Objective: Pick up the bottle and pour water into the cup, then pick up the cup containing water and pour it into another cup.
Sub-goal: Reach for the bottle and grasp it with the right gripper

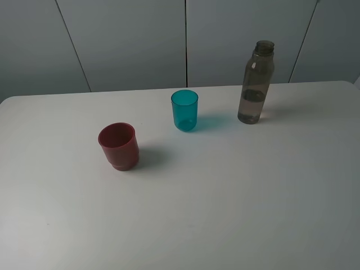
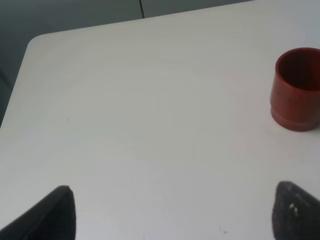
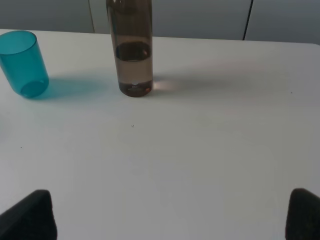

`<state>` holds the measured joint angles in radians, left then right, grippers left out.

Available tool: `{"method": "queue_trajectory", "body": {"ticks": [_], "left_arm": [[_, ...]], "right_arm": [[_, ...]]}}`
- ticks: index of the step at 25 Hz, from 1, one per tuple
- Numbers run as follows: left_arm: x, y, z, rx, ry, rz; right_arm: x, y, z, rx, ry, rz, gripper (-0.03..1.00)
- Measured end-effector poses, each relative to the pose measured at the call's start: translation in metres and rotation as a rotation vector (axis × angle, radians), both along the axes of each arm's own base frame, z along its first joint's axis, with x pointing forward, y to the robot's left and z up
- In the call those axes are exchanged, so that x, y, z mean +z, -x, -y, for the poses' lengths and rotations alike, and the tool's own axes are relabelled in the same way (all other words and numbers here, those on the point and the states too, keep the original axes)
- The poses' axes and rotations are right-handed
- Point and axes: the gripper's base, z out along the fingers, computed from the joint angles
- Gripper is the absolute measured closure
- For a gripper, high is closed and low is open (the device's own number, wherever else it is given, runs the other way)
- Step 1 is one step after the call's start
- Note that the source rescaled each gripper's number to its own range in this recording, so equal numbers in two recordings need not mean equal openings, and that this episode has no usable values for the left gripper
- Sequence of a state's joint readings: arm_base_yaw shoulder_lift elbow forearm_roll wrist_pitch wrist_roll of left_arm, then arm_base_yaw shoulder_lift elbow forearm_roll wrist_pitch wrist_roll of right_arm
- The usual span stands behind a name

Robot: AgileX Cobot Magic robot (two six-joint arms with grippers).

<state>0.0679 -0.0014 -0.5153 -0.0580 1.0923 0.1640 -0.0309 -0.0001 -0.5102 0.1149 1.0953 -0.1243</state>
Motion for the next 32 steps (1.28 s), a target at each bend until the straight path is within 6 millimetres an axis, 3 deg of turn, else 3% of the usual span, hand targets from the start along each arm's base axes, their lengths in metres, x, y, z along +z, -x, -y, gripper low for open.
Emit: {"method": "queue_trajectory", "body": {"ticks": [32], "left_arm": [[0.0000, 0.0000, 0.0000, -0.001, -0.002, 0.000]], "right_arm": [[0.0000, 0.0000, 0.0000, 0.000, 0.000, 0.000, -0.03]]}}
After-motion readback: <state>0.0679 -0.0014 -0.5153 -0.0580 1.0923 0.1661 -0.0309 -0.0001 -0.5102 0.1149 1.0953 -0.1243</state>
